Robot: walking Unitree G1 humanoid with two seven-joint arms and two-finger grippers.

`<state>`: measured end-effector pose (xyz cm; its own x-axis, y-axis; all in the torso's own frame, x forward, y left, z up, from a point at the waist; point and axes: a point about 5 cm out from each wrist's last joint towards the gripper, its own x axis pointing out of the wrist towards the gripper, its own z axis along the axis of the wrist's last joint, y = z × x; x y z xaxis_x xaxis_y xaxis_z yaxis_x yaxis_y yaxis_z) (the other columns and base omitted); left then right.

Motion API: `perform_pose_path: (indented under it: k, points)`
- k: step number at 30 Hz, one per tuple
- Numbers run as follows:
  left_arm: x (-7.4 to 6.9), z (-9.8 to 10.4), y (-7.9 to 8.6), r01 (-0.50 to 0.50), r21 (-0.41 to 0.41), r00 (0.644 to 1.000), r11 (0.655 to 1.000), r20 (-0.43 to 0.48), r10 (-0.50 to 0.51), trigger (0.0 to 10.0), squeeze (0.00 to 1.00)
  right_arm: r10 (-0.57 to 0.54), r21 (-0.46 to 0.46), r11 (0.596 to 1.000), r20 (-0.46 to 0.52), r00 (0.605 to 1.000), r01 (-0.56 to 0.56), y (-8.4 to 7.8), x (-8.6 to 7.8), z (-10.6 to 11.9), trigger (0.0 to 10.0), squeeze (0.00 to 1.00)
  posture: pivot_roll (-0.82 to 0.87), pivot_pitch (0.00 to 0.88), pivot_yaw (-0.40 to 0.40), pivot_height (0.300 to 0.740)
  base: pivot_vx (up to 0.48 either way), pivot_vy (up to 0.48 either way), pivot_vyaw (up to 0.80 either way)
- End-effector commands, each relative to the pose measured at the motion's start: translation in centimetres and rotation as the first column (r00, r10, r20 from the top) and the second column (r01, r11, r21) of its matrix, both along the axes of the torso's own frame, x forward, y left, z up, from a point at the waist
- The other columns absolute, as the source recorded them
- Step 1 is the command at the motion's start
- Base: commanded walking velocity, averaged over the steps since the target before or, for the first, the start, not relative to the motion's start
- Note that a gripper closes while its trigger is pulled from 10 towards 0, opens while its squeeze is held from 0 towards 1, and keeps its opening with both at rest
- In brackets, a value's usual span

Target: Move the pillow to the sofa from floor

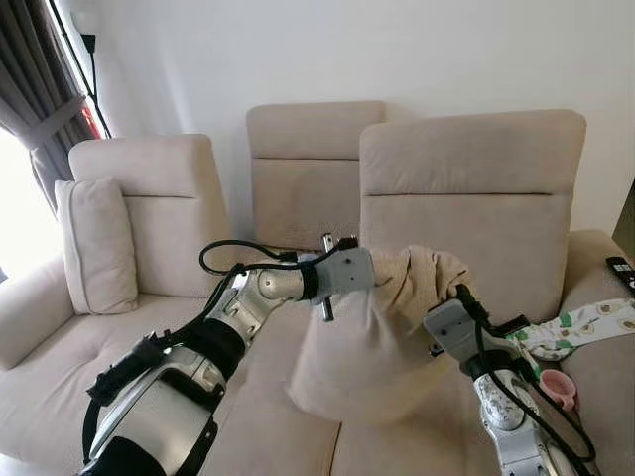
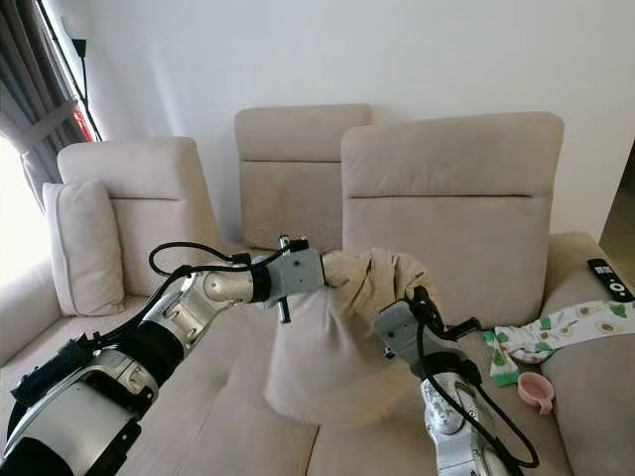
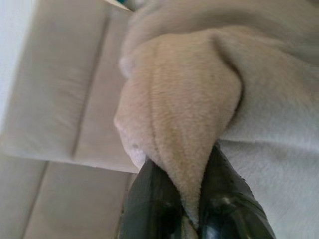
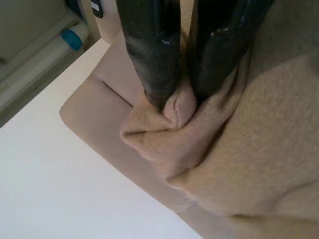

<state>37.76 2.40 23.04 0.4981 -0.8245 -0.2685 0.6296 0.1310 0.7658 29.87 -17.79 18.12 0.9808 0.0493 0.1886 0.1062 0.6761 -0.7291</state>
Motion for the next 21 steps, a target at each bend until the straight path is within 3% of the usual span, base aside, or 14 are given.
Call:
perform_pose_path:
  k: [1,9,14,21]
  points:
    - [-1.1,2.6,-2.5,0.15,0.048,0.985,0.987,0.081,-0.154,10.0,0.0,0.168,0.042,0.985,0.017,0.986,-0.169,3.2,0.1,1.8,10.0,0.0,-0.15,0.0,0.164,0.74,0.0,0.0,0.0]
    - [-1.0,2.6,-2.4,0.16,0.082,0.985,0.984,0.05,-0.164,10.0,0.0,0.16,0.091,0.983,0.003,0.987,-0.16,2.6,0.4,2.6,10.0,0.0,-0.15,0.0,0.16,0.74,0.0,0.0,0.0]
    - [-1.2,2.5,-3.9,0.159,0.074,0.984,0.984,0.069,-0.164,10.0,0.0,0.1,0.079,0.992,-0.034,0.994,-0.097,1.5,0.9,2.2,10.0,0.0,-0.15,0.0,0.159,0.74,0.0,0.0,0.0]
    - [-1.6,2.4,-5.1,0.184,0.062,0.978,0.981,0.091,-0.189,10.0,0.0,0.085,0.046,0.996,-0.058,0.995,-0.082,1.8,0.6,1.6,10.0,0.0,-0.15,0.0,0.168,0.74,0.0,0.0,0.0]
